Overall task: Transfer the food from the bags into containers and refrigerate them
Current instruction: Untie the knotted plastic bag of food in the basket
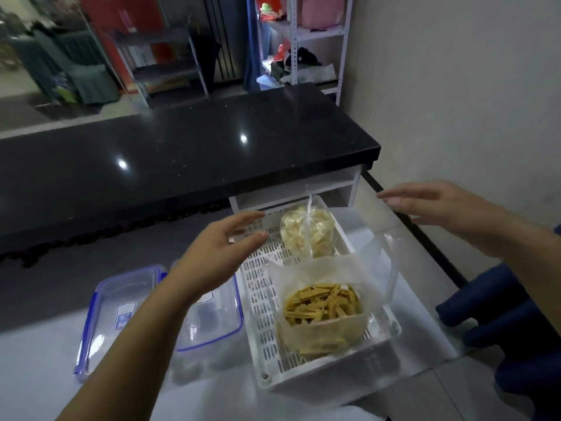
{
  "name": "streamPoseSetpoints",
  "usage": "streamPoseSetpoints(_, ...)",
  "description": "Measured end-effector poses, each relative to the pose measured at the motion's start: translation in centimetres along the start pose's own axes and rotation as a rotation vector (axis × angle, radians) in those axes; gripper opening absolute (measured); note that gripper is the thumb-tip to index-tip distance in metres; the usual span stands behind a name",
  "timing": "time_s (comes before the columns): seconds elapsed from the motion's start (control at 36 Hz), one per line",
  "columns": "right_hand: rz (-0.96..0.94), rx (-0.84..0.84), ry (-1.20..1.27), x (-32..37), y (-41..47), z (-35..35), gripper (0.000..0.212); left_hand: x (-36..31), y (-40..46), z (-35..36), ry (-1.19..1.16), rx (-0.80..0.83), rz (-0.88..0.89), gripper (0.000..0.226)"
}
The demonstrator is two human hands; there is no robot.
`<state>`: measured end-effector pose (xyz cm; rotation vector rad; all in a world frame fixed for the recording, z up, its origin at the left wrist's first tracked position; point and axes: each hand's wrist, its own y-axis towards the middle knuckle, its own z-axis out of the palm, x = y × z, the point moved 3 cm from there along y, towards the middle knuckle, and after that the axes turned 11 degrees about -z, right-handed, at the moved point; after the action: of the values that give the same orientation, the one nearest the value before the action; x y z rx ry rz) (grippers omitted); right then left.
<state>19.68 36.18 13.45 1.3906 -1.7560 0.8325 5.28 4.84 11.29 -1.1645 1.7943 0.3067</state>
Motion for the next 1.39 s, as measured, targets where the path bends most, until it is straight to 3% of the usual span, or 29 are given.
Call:
streamPoseSetpoints(0.14, -0.049, -0.002, -0.119, -3.0, 5.2, 3.6, 0.044, -0.6, 5.5, 3.1, 0.235, -0.112, 0.019, 0.041)
streamPoseSetpoints(0.33, -0.103, 0.053, -0.329, -6.2, 10.1, 8.5, 0.056, 0.1, 12.6, 7.3, 0.406, -0.108, 0.011, 0.037)
streamPoseSetpoints(0.5, -0.195, 0.02, -0.395, -7.3, 12.0, 10.8, 0.049, 0.6, 15.7, 9.1, 0.357, -0.068, 0.017, 0.031)
streamPoseSetpoints(0.78, -0.306, -0.094, -0.327, -8.3, 13.7, 11.0, 0.024, 0.6, 17.0, 10.9, 0.408, -0.181, 0.008, 0.006)
streamPoseSetpoints(0.89, -0.38, -0.041, -0.362, -8.6, 14.2, 11.3, 0.02, 1.0, 16.5, 10.8, 0.36, -0.204, 0.044, 0.008)
streamPoseSetpoints(1.0, -0.519, 0.011, -0.387, -8.1, 13.7, 11.1, 0.02, 1.3, 14.7, 10.1, 0.227, -0.282, 0.063, 0.028)
streamPoseSetpoints(1.11, -0.672, -0.003, -0.388, -7.1, 12.7, 11.3, 0.014, 1.7, 12.3, 9.9, 0.159, -0.355, 0.099, 0.017)
streamPoseSetpoints(1.28, -0.668, -0.112, -0.219, -6.0, 12.6, 10.9, 0.01, 2.8, 8.6, 8.3, -0.01, -0.507, 0.08, 0.008)
streamPoseSetpoints(1.39, -0.621, -0.109, -0.228, -6.7, 12.8, 11.0, 0.011, 4.5, 7.0, 8.3, -0.021, -0.594, -0.028, 0.011)
